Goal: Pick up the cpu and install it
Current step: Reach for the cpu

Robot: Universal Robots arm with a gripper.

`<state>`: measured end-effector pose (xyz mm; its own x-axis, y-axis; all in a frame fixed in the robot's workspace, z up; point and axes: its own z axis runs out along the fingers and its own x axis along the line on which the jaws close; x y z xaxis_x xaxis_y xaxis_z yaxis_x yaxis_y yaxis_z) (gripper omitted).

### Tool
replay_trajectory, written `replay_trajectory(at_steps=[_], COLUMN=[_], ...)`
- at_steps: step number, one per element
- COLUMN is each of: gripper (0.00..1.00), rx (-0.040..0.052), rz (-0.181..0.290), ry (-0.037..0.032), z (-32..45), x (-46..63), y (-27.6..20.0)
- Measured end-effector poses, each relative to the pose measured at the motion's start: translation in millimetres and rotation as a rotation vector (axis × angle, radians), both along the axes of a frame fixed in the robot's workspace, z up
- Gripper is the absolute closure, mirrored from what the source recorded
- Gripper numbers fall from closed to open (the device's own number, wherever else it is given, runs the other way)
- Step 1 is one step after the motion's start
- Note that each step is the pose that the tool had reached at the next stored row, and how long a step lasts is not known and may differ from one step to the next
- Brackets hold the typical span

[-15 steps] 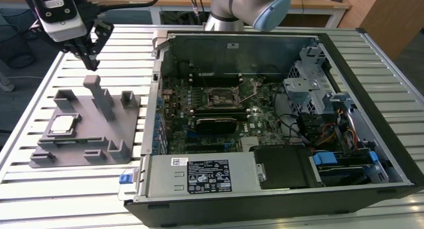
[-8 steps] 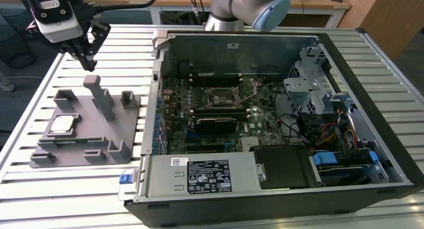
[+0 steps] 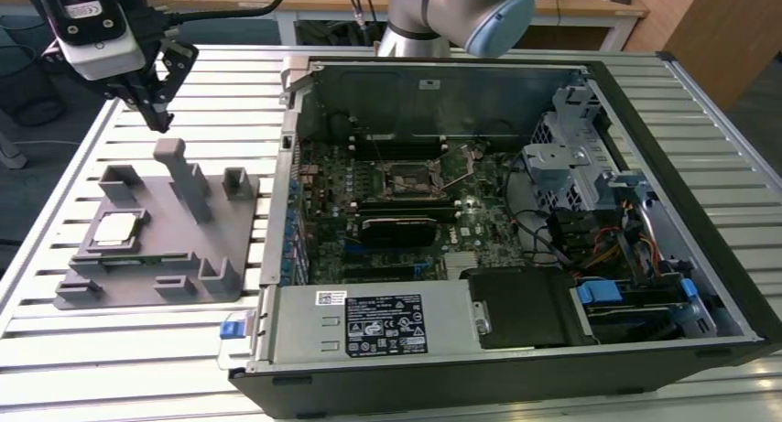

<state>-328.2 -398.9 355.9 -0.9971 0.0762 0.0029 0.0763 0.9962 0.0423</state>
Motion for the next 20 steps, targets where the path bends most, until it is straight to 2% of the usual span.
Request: replay_trajectory(at_steps=[20], gripper=[0.89], rx=[0.0], rz=[0.0], ry=[0.0031], z=[-3.2], x=[-14.2], y=[0.0])
